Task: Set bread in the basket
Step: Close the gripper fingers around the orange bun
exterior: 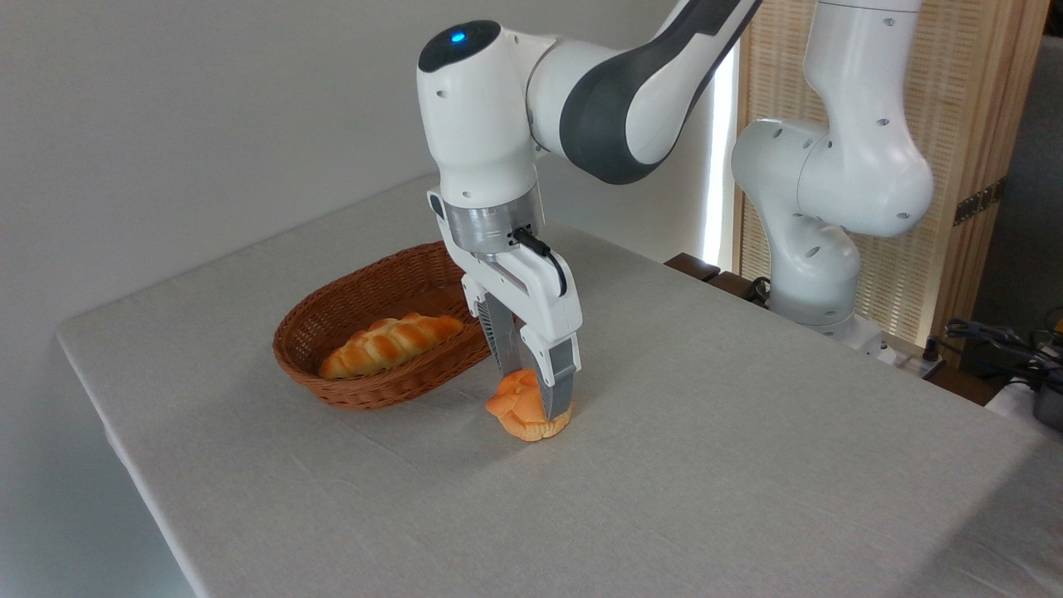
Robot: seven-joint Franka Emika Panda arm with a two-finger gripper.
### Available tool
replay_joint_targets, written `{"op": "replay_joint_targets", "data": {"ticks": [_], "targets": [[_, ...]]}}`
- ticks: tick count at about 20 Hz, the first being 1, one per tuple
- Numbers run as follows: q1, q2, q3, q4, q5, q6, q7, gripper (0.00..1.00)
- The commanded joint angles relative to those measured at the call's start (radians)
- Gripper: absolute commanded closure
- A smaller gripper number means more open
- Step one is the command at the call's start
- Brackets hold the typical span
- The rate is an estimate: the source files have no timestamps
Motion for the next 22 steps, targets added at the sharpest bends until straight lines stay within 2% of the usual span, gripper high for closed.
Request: {"op": "replay_joint_targets", "data": {"ticks": [1,2,3,4,5,8,13,22], "targets": [[-0.006,0.006,0.006,-0.014,0.015,0.036,0.017,0.00],[-0.006,0.007,0.006,-0.014,0.015,0.044,0.019,0.01],[-0.006,0.009,0.006,-0.014,0.015,0.049,0.019,0.14],[-0.006,0.009,0.005,-0.014,0.013,0.049,0.019,0.20],[-0.008,0.012,0.005,-0.014,0.015,0.049,0.022,0.31],[-0.008,0.019,0.006,-0.016,0.015,0.047,0.036,0.37],[-0.006,0.027,0.006,-0.016,0.015,0.047,0.037,0.58],[-0.004,0.029,0.008,-0.016,0.015,0.044,0.056,0.66]]}}
